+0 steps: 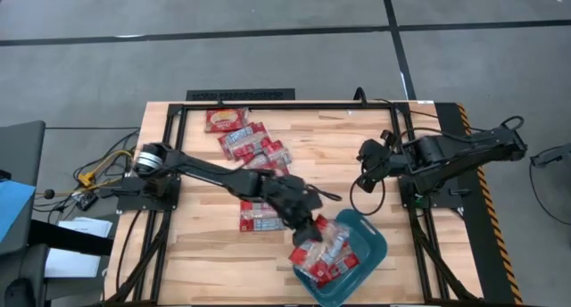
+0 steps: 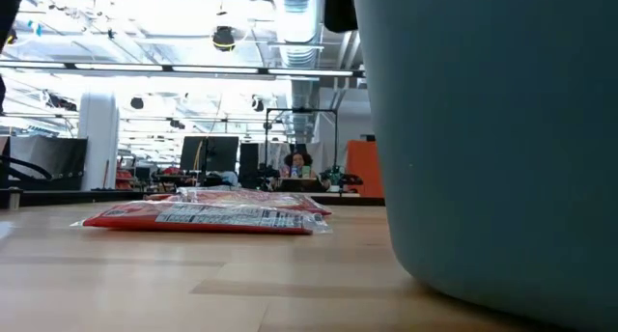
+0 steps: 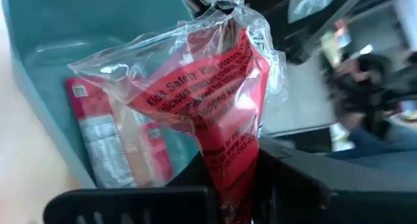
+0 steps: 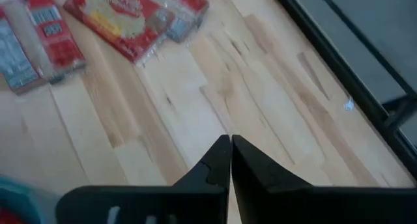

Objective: Sort popcorn bags into baskets
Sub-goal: Put the popcorn bag into the blue container

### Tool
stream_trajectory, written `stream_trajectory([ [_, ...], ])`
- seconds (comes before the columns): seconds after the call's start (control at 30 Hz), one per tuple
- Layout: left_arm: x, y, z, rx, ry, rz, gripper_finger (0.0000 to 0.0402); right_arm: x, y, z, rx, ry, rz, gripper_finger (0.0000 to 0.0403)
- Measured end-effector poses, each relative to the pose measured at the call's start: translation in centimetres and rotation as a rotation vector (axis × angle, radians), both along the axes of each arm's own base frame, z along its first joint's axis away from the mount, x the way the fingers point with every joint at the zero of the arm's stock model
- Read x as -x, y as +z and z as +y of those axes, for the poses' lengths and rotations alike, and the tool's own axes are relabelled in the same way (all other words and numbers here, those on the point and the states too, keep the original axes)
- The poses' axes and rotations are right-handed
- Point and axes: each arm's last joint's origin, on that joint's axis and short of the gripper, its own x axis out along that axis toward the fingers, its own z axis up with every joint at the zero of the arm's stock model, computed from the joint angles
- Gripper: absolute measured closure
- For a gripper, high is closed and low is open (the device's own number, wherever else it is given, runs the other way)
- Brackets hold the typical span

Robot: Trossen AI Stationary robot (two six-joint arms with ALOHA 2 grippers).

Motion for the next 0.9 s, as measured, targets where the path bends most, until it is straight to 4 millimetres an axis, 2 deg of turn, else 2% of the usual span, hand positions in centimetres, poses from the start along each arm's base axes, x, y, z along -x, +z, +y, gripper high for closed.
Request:
stream_trajectory([
  [0.1, -1.9, -0.7, -0.4, -0.080, -0.043, 0.050, 0.0386, -0.2, -0.2, 0.0, 0.001, -0.001, 0.015, 0.0372],
  [0.2, -3.6, -2.2, -0.7, -0.129, -0.069, 0.101, 0.0384, -0.4, -0.4, 0.1, 0.005, -0.001, 0.034, 0.0379],
  [0.43, -6.2, -6.2, -1.1, -0.060, -0.117, 0.158, 0.0381, -0.5, -0.8, 0.1, 0.013, 0.000, 0.074, 0.0380],
  [0.53, -6.8, -7.4, -1.2, -0.032, -0.116, 0.165, 0.0384, -0.6, -0.8, 0.2, 0.014, 0.001, 0.077, 0.0371],
  [0.77, -6.7, -8.3, -1.2, -0.036, -0.084, 0.196, 0.0355, -0.6, -0.8, 0.1, 0.021, 0.006, 0.079, 0.0365],
  [0.9, -6.6, -8.2, -1.6, -0.046, -0.085, 0.183, 0.0356, -0.7, -0.8, 0.1, 0.021, 0.006, 0.079, 0.0372],
])
